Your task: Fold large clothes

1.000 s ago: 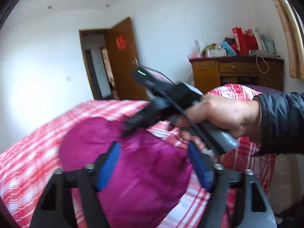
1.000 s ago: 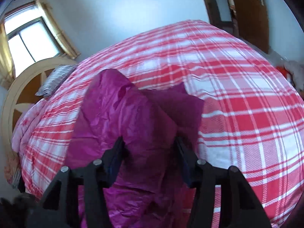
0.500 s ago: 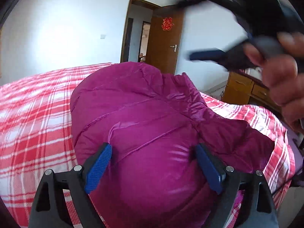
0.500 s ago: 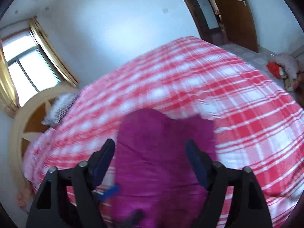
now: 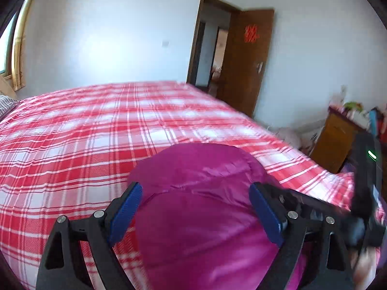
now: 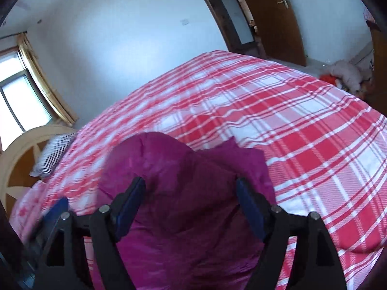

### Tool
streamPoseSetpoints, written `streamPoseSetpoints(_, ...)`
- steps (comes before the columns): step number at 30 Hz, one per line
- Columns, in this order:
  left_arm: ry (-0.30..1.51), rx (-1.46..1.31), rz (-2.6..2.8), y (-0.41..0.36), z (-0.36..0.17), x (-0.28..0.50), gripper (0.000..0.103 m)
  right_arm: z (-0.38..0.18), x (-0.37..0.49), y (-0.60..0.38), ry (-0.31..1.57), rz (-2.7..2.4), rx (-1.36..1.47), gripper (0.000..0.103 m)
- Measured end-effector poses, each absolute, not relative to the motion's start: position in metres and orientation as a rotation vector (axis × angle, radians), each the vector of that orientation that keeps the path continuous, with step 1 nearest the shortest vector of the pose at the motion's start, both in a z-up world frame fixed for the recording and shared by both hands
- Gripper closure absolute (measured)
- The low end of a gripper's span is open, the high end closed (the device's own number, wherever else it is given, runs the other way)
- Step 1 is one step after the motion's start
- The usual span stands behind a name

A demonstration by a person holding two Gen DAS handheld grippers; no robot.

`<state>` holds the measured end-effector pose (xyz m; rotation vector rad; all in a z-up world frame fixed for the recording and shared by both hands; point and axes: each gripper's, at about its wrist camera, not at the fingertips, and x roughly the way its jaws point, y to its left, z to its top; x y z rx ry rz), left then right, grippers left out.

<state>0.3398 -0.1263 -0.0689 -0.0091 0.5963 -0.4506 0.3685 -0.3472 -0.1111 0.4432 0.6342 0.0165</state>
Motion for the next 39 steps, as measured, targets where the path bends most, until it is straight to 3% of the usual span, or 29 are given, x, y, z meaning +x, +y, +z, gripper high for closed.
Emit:
streamPoseSetpoints(6,0.792,0.014,-0.377,-0.146,-0.113,0.366,0.009,-0.137,0.369,-0.361,0.655,-0.058,0.452,0.028)
streamPoseSetpoints(10,0.782,0.007,-0.351,-0.144,-0.123,0.364,0.002,-0.146,0.370,-0.366,0.652,-0.046,0.476,0.027)
streamPoseSetpoints(19,0.846,-0.055,-0.348,-0.136,-0.134,0.385,0.001,-0.163,0.384,-0.365,0.713,-0.055,0.483,0.023)
streamPoseSetpoints(25,0.722,-0.081,-0.216,-0.130,-0.107,0.386,0.001,-0.166,0.388,-0.360,0.748,-0.076,0.451,0.020)
streamPoseSetpoints(39,0.937,-0.156,-0.251,-0.128,-0.152,0.417,0.001,-0.169,0.391,-0.360,0.777,-0.095,0.435,0.019)
